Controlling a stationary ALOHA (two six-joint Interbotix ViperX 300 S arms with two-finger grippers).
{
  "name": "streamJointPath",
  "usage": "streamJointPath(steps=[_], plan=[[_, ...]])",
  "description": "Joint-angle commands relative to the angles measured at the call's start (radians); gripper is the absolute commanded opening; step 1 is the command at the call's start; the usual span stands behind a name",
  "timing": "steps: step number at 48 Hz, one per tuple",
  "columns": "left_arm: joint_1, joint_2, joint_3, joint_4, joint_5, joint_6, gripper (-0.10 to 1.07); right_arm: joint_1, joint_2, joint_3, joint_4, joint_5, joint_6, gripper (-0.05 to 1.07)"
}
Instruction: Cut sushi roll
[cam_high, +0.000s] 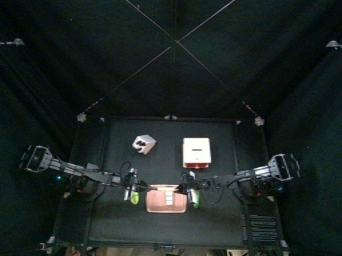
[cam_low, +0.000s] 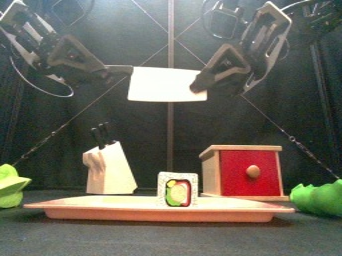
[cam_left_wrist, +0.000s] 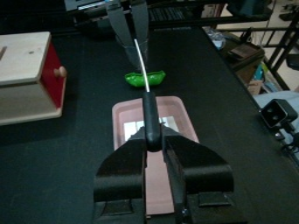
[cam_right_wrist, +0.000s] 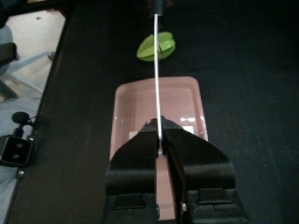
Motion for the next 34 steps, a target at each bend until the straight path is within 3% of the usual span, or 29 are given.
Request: streamJointPath(steps=[1,34], plan=[[-0.006,0.011,-0.017,-0.023,-0.002,0.021,0.44,0.008,0.005,-0.018,-0.003,0.031,0.0,0.28],[0.012,0.11,0.012,-0.043,0.005,0.052,0.46,-0.02,0.117,-0.025,-0.017,0.086,0.002,0.28]])
